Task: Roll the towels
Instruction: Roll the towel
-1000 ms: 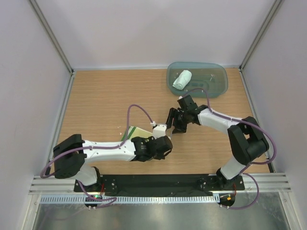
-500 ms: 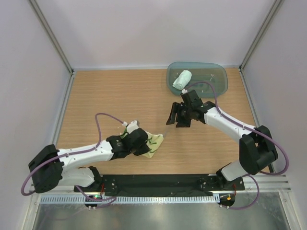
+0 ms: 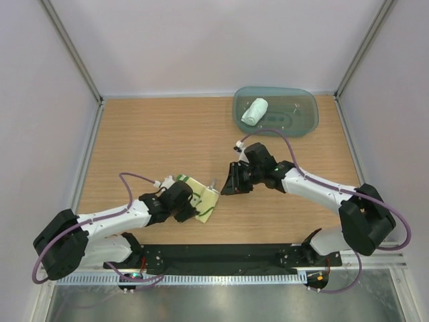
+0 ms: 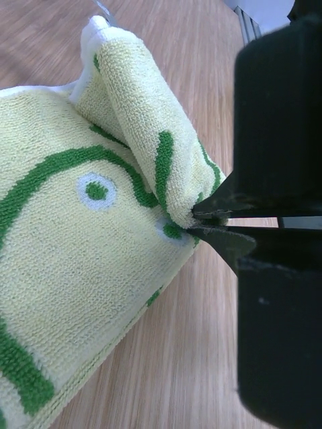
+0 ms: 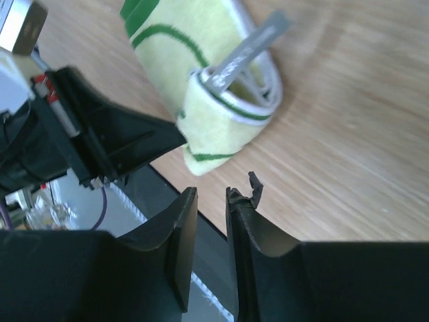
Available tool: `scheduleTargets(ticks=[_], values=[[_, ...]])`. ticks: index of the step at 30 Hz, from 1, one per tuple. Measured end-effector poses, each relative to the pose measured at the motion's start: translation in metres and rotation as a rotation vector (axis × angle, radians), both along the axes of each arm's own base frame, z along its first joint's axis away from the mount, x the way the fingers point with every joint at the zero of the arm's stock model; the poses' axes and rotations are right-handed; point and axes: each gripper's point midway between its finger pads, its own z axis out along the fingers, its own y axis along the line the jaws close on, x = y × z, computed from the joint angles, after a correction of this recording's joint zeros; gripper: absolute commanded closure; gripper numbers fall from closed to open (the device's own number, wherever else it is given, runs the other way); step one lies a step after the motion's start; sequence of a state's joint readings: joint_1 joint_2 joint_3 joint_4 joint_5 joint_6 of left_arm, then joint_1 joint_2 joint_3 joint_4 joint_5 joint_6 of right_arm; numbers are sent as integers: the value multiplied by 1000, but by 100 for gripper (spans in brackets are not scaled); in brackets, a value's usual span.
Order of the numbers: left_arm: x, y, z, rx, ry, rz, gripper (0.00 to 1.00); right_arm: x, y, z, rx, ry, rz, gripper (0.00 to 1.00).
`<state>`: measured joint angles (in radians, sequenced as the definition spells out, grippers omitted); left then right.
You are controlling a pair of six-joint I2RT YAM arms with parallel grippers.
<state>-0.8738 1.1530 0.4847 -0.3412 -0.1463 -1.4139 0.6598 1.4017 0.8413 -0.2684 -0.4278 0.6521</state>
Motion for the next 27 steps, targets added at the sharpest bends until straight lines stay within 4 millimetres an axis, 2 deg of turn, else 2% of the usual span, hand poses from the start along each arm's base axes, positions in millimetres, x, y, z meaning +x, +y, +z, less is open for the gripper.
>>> scheduleTargets(ticks=[6, 9, 14, 17, 18, 20, 21, 24, 27], values=[[4, 1, -8, 17, 29, -4, 100, -23, 41, -3, 72, -11, 130, 71], [8, -3, -8, 29, 31, -26, 99, -23, 53, -19, 76, 16, 145, 73], [12, -7, -7, 45, 26, -59, 97, -15, 61, -52, 30, 60, 141, 76], [12, -7, -7, 57, 19, -81, 88, -8, 63, -68, -9, 77, 129, 78], [12, -7, -6, 64, 16, -92, 79, -6, 63, -72, -18, 82, 124, 78], [14, -6, -4, 82, 6, -111, 70, -3, 61, -76, -32, 84, 111, 78], [14, -5, -3, 97, 1, -122, 62, -1, 60, -76, -36, 83, 103, 78], [18, 5, 3, 178, -29, -148, 55, 7, 59, -75, -54, 75, 80, 78], [23, 17, 20, 282, -100, -184, 52, 12, 59, -74, -73, 78, 67, 78]])
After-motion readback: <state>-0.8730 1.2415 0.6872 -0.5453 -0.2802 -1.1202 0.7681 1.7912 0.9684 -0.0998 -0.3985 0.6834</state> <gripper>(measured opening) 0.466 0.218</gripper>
